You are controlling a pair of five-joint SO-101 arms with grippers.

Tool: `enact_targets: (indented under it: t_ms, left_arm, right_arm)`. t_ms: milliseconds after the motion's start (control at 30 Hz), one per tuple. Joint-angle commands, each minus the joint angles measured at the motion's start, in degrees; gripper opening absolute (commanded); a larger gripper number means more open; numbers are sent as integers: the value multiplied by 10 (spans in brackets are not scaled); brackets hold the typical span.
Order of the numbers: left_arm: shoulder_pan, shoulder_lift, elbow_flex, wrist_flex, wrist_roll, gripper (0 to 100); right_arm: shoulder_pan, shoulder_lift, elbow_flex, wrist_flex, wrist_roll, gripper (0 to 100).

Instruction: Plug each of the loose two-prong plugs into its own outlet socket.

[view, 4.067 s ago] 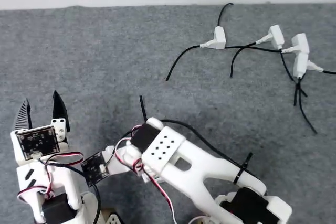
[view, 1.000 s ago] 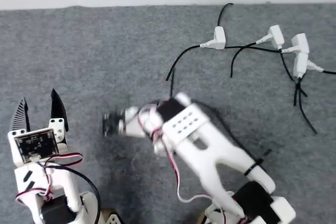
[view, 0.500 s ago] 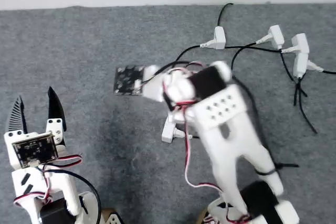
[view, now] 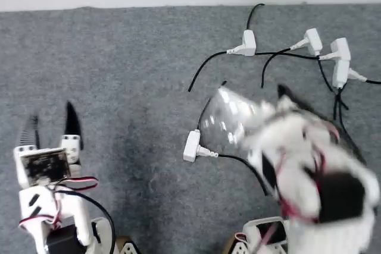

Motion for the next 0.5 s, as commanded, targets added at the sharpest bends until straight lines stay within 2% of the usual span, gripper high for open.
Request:
enact_targets:
  t_ms: [0, 100, 233, 400, 467]
  left_arm:
    - [120, -6, -27, 85, -7, 229]
    - [176, -6, -26, 144, -9, 229]
    - [187, -6, -12, 195, -53, 229]
    - [185, -12, 58, 195, -53, 225]
    - [185, -12, 90, 194, -53, 225]
  right_arm:
    - [8, -193, 145, -13, -39, 277]
    - [9, -339, 287, -67, -40, 277]
    - [15, -547, 501, -159, -40, 277]
    - [46, -502, 583, -225, -47, 277]
    - [71, -506, 614, -269, -83, 277]
